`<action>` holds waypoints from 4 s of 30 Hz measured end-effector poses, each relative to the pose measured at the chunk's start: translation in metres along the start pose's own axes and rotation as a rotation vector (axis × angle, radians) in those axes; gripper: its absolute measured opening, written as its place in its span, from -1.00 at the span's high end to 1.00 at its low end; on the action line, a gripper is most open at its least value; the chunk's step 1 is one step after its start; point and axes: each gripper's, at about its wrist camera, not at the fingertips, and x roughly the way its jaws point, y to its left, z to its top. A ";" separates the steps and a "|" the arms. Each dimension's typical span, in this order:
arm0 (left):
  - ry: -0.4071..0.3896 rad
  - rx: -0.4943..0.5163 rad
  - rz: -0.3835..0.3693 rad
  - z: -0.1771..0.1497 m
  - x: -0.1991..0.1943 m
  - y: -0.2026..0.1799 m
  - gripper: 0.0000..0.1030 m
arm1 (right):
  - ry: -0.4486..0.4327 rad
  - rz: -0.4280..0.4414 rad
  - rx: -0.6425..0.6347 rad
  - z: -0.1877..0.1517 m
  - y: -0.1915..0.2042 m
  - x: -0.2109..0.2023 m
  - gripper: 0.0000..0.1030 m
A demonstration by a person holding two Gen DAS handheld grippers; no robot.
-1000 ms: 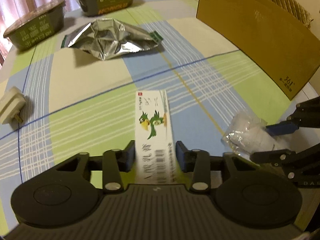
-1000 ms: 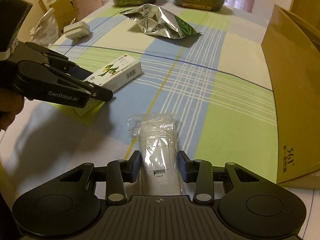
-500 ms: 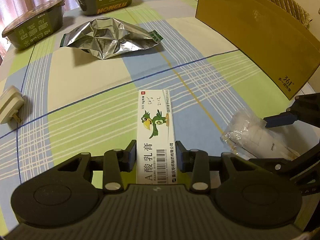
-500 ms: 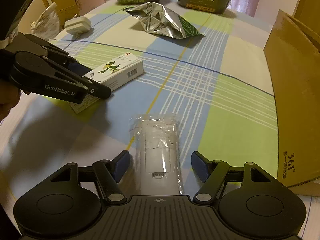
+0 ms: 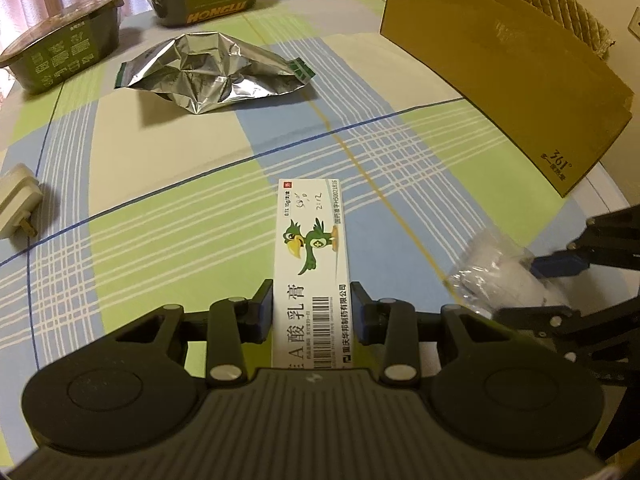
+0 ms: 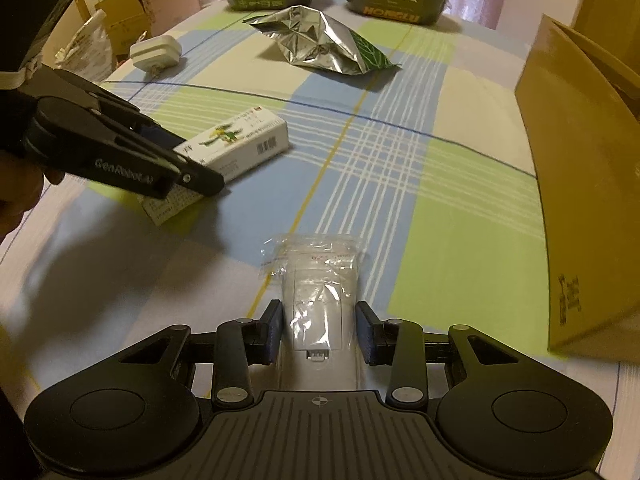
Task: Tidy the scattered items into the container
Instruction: 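Carry the cream box and bagged tube in both tools over the cardboard box, then drop the bagged tube with the right tool while the left tool releases the cream box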
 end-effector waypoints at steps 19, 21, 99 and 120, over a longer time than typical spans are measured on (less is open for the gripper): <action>-0.016 -0.020 0.020 -0.027 -0.076 -0.050 0.36 | -0.133 -0.034 0.121 -0.017 -0.007 -0.089 0.21; -0.024 -0.014 0.019 -0.027 -0.087 -0.061 0.36 | -0.152 -0.044 0.134 -0.019 -0.010 -0.101 0.21; -0.195 0.205 -0.090 0.169 -0.005 -0.263 0.34 | -0.380 -0.192 0.365 0.027 -0.269 -0.169 0.21; -0.206 0.093 -0.068 0.131 -0.035 -0.218 0.34 | -0.357 -0.125 0.355 0.042 -0.255 -0.144 0.20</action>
